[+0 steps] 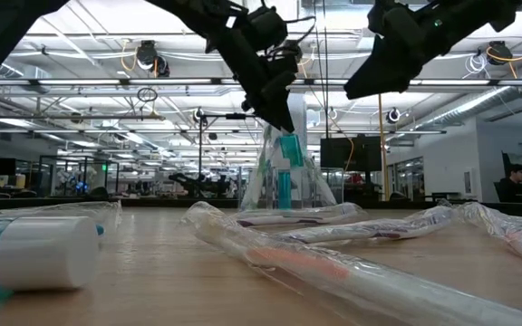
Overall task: Pick & Place toothbrushing station
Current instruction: Put the top mouthwash into the middle section of the transparent organizer
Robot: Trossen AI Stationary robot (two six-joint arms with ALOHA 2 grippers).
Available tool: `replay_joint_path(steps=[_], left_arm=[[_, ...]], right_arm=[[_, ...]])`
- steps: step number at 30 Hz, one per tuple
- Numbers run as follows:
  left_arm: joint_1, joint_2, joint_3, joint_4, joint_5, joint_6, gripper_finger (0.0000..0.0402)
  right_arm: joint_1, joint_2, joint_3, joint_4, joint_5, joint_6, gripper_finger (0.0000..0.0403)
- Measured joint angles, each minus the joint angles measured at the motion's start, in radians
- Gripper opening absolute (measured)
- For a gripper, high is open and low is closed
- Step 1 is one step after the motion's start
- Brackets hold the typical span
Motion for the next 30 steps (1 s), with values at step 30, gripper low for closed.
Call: replay_joint_path(steps=[30], left_arm=[[-0.011, -0.045, 0.001, -0.103, -0.04, 0.003, 0.012]], right_arm=[[-0.002, 0.001, 0.0, -0.015, 0.001, -0.004, 0.0169]])
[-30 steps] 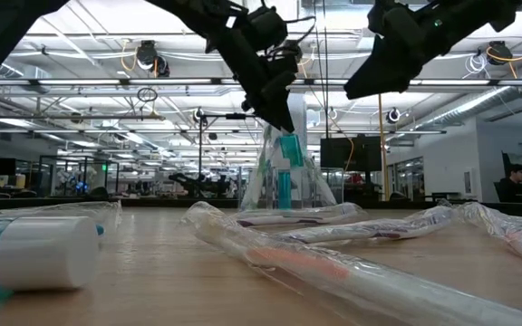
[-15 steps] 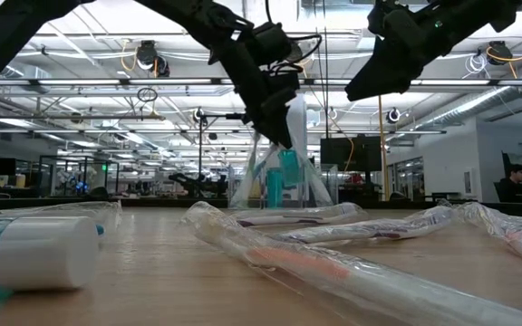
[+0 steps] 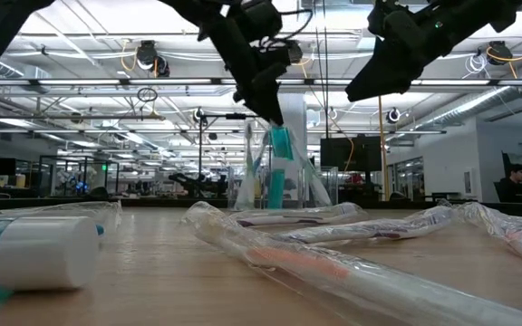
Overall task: Pick & Place toothbrushing station
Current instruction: Put the top mouthwash into the middle section of the transparent organizer
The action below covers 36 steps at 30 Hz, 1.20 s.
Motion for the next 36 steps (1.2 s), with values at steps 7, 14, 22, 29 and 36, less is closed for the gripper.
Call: replay_joint_path(steps=[7, 14, 22, 29, 36], left_arm=[[-0.023, 0.04, -0.002, -0.031, 0.0, 0.01, 0.012], [-0.026, 0.033, -0.002, -0.028, -0.023, 0.027, 0.012], [-0.042, -0.002, -0.001, -0.048, 0.028, 0.03, 0.012], [-0.046, 0.007, 0.002, -0.09, 0.027, 0.024, 0.012], [-0.047, 0.012, -0.002, -0.104, 0.04, 0.022, 0.012]], right_arm=[[0.0, 0.0, 0.0, 0.0, 0.001, 0.0, 0.0169], [0.0, 0.0, 0.0, 0.0, 0.001, 0.0, 0.0169], [-0.001, 0.0, 0.0, 0.0, 0.003, 0.0, 0.0169], [0.0, 0.0, 0.0, 0.0, 0.003, 0.0, 0.0169], [0.0, 0.0, 0.0, 0.0, 0.003, 0.0, 0.0169]])
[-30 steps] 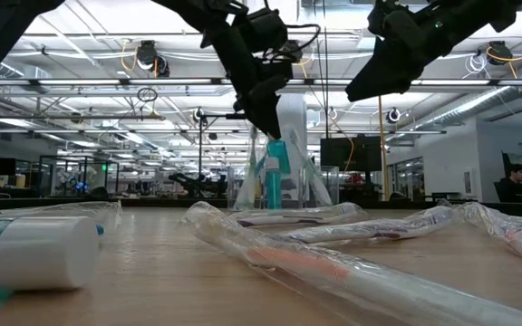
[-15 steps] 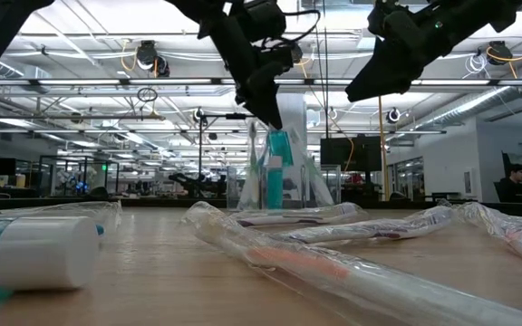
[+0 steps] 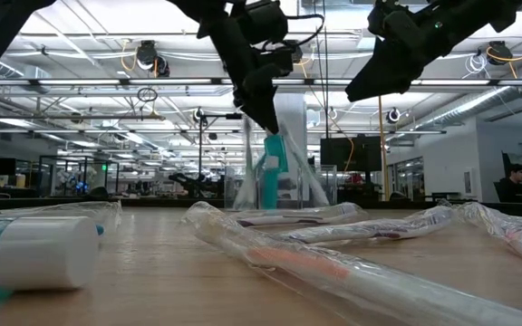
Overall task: Pick & Place toothbrushing station
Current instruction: Put the top mouthwash into the middle section of the transparent organizer
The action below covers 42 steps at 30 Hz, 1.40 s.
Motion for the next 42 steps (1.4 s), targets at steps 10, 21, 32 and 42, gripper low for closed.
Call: replay_joint_path(steps=[10, 21, 32, 42], left_arm=[[-0.003, 0.005, 0.0, -0.018, 0.022, -0.018, 0.012], [0.001, 0.048, -0.001, -0.018, 0.013, -0.028, 0.012], [0.006, 0.081, -0.001, -0.04, 0.021, -0.01, 0.012], [0.013, 0.089, -0.002, -0.034, 0.012, 0.013, 0.012]], right_arm=[[0.0, 0.0, 0.0, 0.0, 0.0, 0.0, 0.0169], [0.0, 0.0, 0.0, 0.0, -0.001, 0.0, 0.0169], [0.0, 0.0, 0.0, 0.0, -0.002, 0.0, 0.0169], [0.0, 0.0, 0.0, -0.001, -0.004, 0.0, 0.0169]])
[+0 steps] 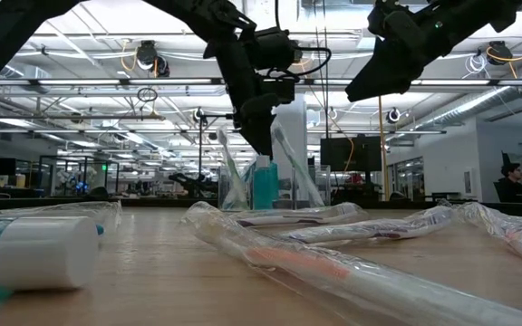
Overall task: Pick & Place toothbrushing station
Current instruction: Put the top mouthwash into the middle section of the transparent organizer
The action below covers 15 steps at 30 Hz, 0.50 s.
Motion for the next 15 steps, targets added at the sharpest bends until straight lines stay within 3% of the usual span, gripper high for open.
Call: replay_joint_path(steps=[7, 15], left_arm=[[0.003, 0.013, 0.0, 0.001, 0.0, 0.015, 0.0129], [0.002, 0.019, -0.001, -0.003, -0.043, 0.039, 0.0184]], right_arm=[[0.0, 0.0, 0.0, 0.0, 0.0, 0.0, 0.0169], [0.0, 0.0, 0.0, 0.0, 0.0, 0.0, 0.0169]])
